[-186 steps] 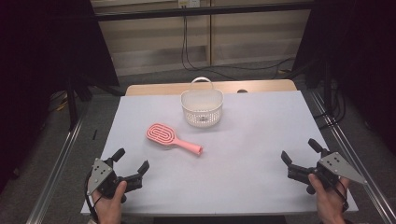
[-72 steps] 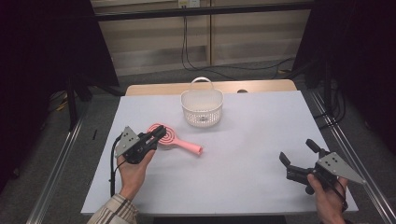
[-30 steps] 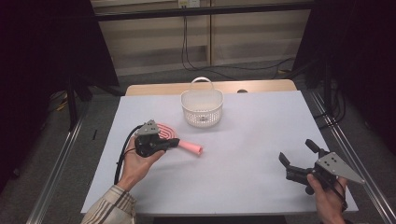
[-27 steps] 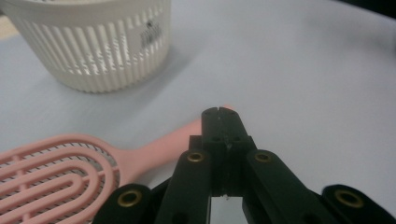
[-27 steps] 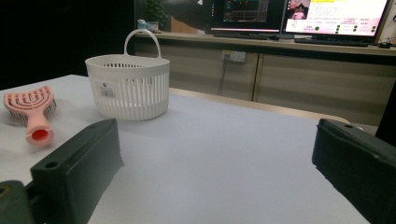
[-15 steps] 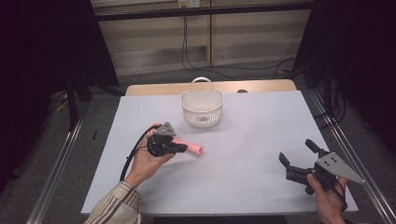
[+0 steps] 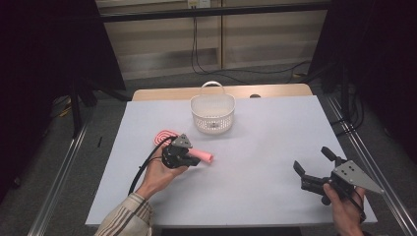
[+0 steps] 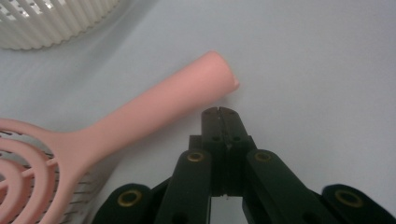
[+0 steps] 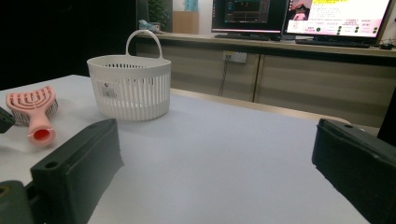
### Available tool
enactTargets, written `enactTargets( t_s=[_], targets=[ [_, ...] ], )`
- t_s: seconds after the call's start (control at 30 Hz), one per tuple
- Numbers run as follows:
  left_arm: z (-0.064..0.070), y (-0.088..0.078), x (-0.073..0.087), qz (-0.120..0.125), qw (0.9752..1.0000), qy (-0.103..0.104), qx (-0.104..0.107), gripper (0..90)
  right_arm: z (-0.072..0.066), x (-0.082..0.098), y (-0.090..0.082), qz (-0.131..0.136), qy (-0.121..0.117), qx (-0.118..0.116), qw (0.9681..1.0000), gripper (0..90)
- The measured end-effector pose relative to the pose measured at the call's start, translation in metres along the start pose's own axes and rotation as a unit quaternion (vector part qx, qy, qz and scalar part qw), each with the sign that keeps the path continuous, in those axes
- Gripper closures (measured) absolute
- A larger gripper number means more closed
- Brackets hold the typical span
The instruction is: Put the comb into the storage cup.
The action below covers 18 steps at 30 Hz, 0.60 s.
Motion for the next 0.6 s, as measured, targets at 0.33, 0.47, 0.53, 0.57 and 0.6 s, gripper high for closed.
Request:
enactTargets(
  t_s=[0.33,0.47,0.53,0.57,0.6],
  targets=[
    [-0.001,0.011,-0.001,-0.011,0.9999,-0.001,0.000,90.0,0.000,0.001,0.001,-0.004,-0.002,-0.001,1.0000,0.7],
    [0.001,0.016,-0.002,-0.026,0.9996,0.008,-0.001,90.0,0.000,0.000,0.000,-0.003,-0.001,-0.001,1.0000,0.7],
    [0.001,0.018,-0.002,-0.031,0.9995,0.008,-0.004,90.0,0.000,0.000,0.000,-0.002,-0.001,-0.001,1.0000,0.7],
    [0.000,0.019,-0.003,-0.027,0.9996,0.002,-0.007,90.0,0.000,0.000,0.000,-0.002,-0.001,0.000,1.0000,0.7],
    [-0.001,0.019,-0.003,-0.032,0.9994,0.006,-0.007,90.0,0.000,0.000,0.000,-0.002,-0.001,-0.001,1.0000,0.7]
  ],
)
Point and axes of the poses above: each handheld gripper's, and its own axes: y roughly forward along the jaws, x roughly out of its underside, z roughly to its right, the point moved 3 cm from there along y, roughly forward along the jaws, and after that the axes turned 3 degrees about z, right-handed, at the moved point
